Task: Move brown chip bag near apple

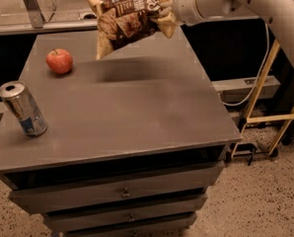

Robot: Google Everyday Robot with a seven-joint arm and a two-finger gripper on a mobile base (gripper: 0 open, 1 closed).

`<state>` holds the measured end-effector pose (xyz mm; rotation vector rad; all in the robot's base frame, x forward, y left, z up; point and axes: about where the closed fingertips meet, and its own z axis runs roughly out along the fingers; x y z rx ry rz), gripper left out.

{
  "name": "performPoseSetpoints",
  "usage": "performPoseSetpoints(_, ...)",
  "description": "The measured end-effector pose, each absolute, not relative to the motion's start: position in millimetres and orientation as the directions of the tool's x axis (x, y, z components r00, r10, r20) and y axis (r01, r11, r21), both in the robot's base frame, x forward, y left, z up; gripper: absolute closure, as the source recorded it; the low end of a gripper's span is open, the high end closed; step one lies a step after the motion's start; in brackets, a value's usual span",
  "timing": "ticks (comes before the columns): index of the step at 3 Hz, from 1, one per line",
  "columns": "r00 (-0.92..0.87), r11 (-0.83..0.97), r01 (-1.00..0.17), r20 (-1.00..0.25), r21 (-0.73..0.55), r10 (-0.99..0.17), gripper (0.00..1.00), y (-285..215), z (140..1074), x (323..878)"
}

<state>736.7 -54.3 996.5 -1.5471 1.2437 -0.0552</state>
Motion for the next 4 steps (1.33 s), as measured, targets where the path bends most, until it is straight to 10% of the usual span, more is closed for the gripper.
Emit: performPoseSetpoints(4,0.444,0.106,-0.737,-0.596,-0.668,-0.669,1.0,0.2,981.8,770.1)
